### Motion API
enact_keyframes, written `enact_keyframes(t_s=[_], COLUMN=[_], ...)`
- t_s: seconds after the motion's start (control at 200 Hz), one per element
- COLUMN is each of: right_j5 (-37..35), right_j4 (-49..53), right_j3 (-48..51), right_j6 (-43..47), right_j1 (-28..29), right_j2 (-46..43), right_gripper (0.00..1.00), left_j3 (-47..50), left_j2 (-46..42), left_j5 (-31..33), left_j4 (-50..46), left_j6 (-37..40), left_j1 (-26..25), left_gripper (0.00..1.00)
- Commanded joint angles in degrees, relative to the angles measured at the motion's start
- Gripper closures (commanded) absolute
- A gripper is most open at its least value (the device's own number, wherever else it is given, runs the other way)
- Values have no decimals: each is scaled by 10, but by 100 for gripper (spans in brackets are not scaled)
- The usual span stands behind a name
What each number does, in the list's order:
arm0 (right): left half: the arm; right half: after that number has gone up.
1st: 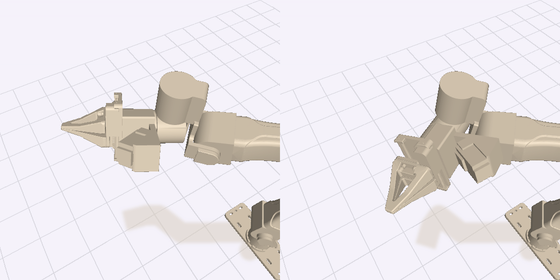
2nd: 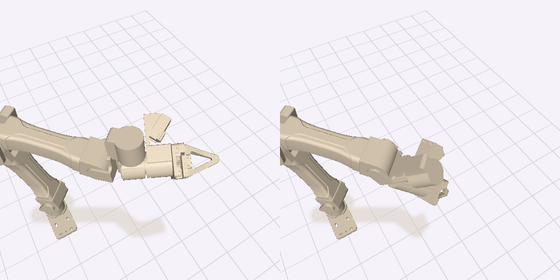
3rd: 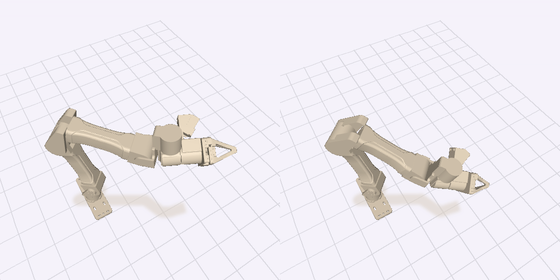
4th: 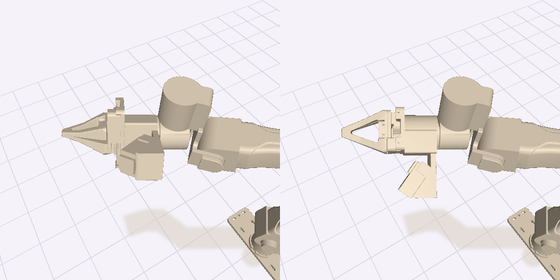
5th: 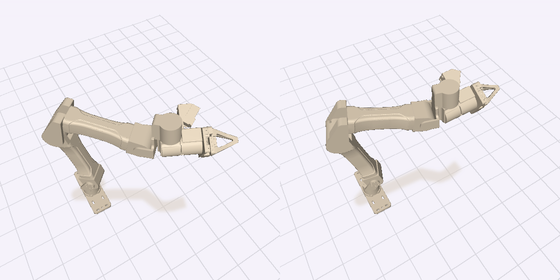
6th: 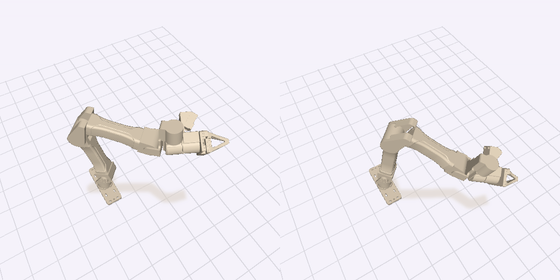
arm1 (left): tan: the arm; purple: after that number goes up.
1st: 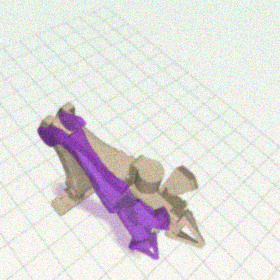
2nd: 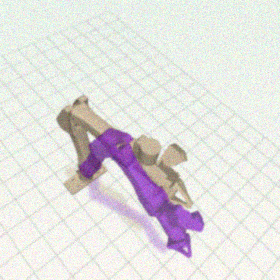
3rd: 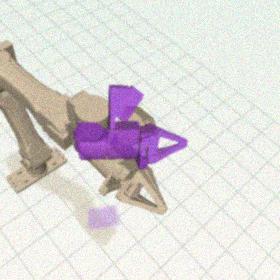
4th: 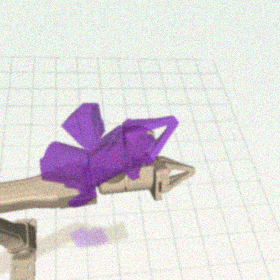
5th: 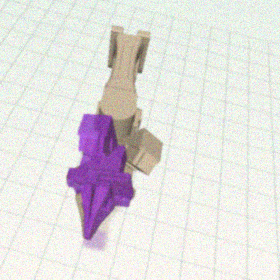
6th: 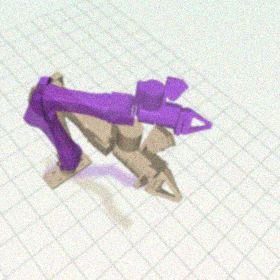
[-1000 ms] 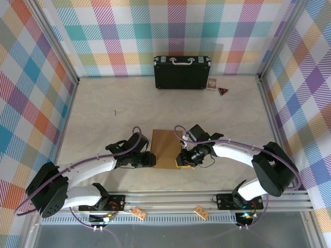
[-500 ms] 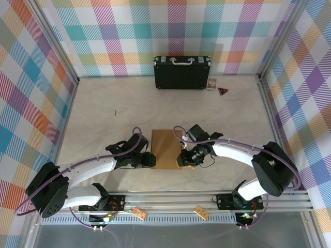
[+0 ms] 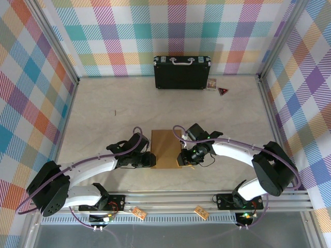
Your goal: Fold the paper box
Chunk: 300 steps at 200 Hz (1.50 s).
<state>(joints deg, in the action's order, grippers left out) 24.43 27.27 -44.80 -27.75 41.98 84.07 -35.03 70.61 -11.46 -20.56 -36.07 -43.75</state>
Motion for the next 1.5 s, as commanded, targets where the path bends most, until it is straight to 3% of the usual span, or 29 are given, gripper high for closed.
enact_keyframes(t_s=[0.0, 1.01, 1.19, 1.495], right_j5=[-15, -78, -118, -168], right_j4=[13, 116, 150, 172], right_j3=[-15, -85, -133, -246], right_j6=[9, 65, 89, 127], right_j1=[-2, -4, -11, -37], right_j2=[10, -4, -9, 94], right_gripper=[71, 66, 65, 54], left_j3=[-14, -27, -25, -29], left_j2=[15, 12, 8, 11], left_j5=[21, 38, 39, 39], left_j4=[-2, -16, -17, -20], left_j6=[12, 24, 23, 20], left_j1=[-7, -6, -6, -6], left_gripper=[71, 71, 71, 71])
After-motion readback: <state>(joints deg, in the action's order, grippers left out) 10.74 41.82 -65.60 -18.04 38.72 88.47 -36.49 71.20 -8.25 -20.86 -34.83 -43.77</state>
